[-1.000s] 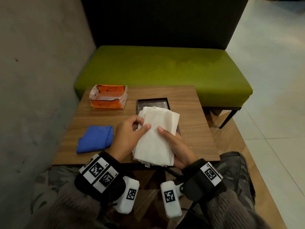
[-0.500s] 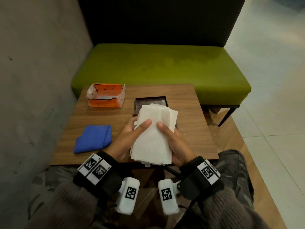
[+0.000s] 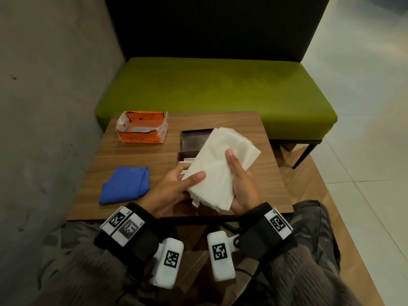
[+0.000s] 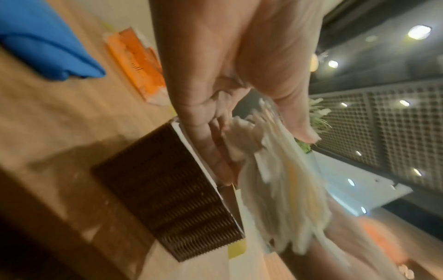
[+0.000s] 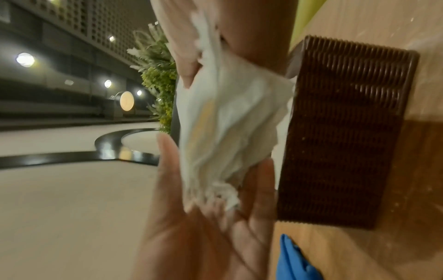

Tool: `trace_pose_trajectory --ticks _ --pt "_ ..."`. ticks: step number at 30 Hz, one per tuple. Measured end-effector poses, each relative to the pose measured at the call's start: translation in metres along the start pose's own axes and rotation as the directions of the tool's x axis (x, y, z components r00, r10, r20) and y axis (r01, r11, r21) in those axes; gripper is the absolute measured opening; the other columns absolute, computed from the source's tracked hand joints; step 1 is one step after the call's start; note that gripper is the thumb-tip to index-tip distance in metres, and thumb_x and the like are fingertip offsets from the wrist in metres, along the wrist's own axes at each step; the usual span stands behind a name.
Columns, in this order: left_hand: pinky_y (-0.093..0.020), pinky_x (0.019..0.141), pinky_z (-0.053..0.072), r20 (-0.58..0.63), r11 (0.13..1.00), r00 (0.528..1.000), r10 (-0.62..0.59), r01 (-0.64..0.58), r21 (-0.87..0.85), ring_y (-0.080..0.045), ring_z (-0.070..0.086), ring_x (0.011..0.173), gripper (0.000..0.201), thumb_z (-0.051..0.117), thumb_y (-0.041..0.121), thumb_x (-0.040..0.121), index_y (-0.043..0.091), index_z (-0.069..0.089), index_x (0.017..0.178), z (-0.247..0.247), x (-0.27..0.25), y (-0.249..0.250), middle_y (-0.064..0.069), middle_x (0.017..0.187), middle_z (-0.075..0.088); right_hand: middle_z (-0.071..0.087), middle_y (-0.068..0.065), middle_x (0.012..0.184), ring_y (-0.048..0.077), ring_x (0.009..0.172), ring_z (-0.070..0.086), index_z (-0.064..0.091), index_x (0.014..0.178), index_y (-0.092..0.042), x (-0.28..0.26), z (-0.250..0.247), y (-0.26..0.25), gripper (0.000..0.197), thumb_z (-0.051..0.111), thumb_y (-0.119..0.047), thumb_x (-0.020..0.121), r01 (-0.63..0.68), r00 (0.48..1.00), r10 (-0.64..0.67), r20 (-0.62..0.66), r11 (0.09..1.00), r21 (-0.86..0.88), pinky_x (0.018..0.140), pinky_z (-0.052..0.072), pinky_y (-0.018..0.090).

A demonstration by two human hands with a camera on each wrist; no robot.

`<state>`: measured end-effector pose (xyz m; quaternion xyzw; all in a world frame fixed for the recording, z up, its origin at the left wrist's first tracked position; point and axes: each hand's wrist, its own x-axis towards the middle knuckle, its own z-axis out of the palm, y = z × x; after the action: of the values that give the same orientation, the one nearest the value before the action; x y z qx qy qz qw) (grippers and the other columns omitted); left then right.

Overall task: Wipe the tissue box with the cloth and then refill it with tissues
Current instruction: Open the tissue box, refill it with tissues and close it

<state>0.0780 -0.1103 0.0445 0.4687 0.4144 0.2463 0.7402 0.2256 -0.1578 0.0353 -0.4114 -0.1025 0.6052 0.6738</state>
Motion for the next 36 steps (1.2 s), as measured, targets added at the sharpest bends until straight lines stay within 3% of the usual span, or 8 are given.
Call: trace_pose_trajectory --ticks 5,12,15,18,23,27,31,36 --pt "-0.03 0.081 0.056 -0.044 0.966 0.999 0.009 -0.02 -0.258 -0.021 0.064 0.107 0.048 0.064 0.011 0.076 0.012 0.054 0.123 0.005 -0.003 -0.017 -0.006 0.117 0.067 0.064 0.024 0.125 0.036 0.109 0.066 0.05 0.133 -0.007 -0.002 0.005 0.001 0.043 0.058 -0.02 0.093 0.003 0.999 -0.008 0.053 0.994 0.105 0.081 0.059 0.049" --pt "-0.023 0.064 0.057 -0.239 0.948 0.965 0.105 -0.17 -0.27 -0.012 0.071 0.081 0.023 0.054 0.013 0.088 0.016 0.06 0.11 -0.006 -0.004 -0.007 0.001 0.09 0.075 0.066 0.017 0.124 0.034 0.118 0.061 0.056 0.13 -0.009 0.002 -0.014 -0.014 0.06 0.062 -0.039 0.078 -0.015 0.998 0.03 0.049 0.964 -0.267 0.095 0.049 0.046" --pt "-0.029 0.08 0.056 -0.235 0.962 0.961 0.145 -0.192 -0.196 -0.015 0.068 0.096 0.042 0.067 0.031 0.073 0.018 0.061 0.114 0.003 -0.005 -0.004 -0.001 0.105 0.072 0.069 0.009 0.12 0.027 0.113 0.065 0.059 0.128 -0.014 0.001 -0.01 -0.009 0.059 0.064 -0.048 0.08 0.041 0.997 -0.012 0.081 0.927 -0.373 0.104 0.047 0.047" --pt "-0.024 0.074 0.056 -0.231 0.963 0.961 0.151 -0.196 -0.187 -0.013 0.069 0.094 0.038 0.067 0.031 0.07 0.02 0.063 0.107 0.001 -0.006 -0.001 0.0 0.102 0.073 0.07 0.009 0.119 0.026 0.112 0.066 0.059 0.128 -0.014 -0.001 -0.008 -0.009 0.058 0.068 -0.047 0.082 0.02 0.998 0.006 0.069 0.932 -0.362 0.104 0.047 0.048" --pt "-0.03 0.084 0.056 -0.24 0.98 0.962 0.128 -0.16 -0.121 -0.017 0.068 0.099 0.05 0.069 0.029 0.07 0.015 0.06 0.117 -0.002 -0.004 -0.004 -0.004 0.11 0.07 0.07 0.011 0.116 0.026 0.107 0.068 0.06 0.12 -0.014 -0.003 -0.007 -0.007 0.028 0.059 -0.023 0.094 -0.031 0.997 0.054 0.05 0.924 -0.381 0.098 0.052 0.044" --pt "-0.029 0.079 0.057 -0.166 0.94 0.983 0.085 -0.134 -0.314 -0.019 0.067 0.101 0.044 0.062 0.031 0.077 0.011 0.059 0.116 -0.012 -0.006 0.001 -0.009 0.113 0.069 0.069 0.017 0.118 0.033 0.109 0.066 0.056 0.127 -0.006 -0.001 -0.013 -0.014 0.033 0.056 -0.013 0.095 -0.058 0.998 0.06 0.0 0.973 -0.224 0.097 0.052 0.048" --pt "-0.038 0.084 0.056 -0.08 0.81 0.996 0.024 -0.067 -0.582 -0.022 0.062 0.111 0.087 0.089 0.038 0.05 0.014 0.053 0.125 -0.003 -0.007 -0.01 -0.009 0.122 0.064 0.062 0.018 0.129 0.034 0.12 0.06 0.05 0.134 -0.007 -0.007 -0.005 0.001 0.039 0.052 -0.006 0.095 -0.015 0.996 0.016 0.086 1.0 -0.015 0.097 0.05 0.047" --pt "-0.041 0.091 0.052 -0.236 0.888 0.968 0.091 -0.186 -0.421 -0.023 0.061 0.113 0.061 0.068 0.025 0.076 0.014 0.047 0.132 0.002 -0.004 -0.01 -0.009 0.126 0.062 0.065 0.015 0.125 0.028 0.11 0.066 0.053 0.128 -0.009 -0.014 -0.001 0.013 0.04 0.064 -0.009 0.089 -0.043 0.989 0.097 0.114 0.913 -0.405 0.089 0.056 0.04"
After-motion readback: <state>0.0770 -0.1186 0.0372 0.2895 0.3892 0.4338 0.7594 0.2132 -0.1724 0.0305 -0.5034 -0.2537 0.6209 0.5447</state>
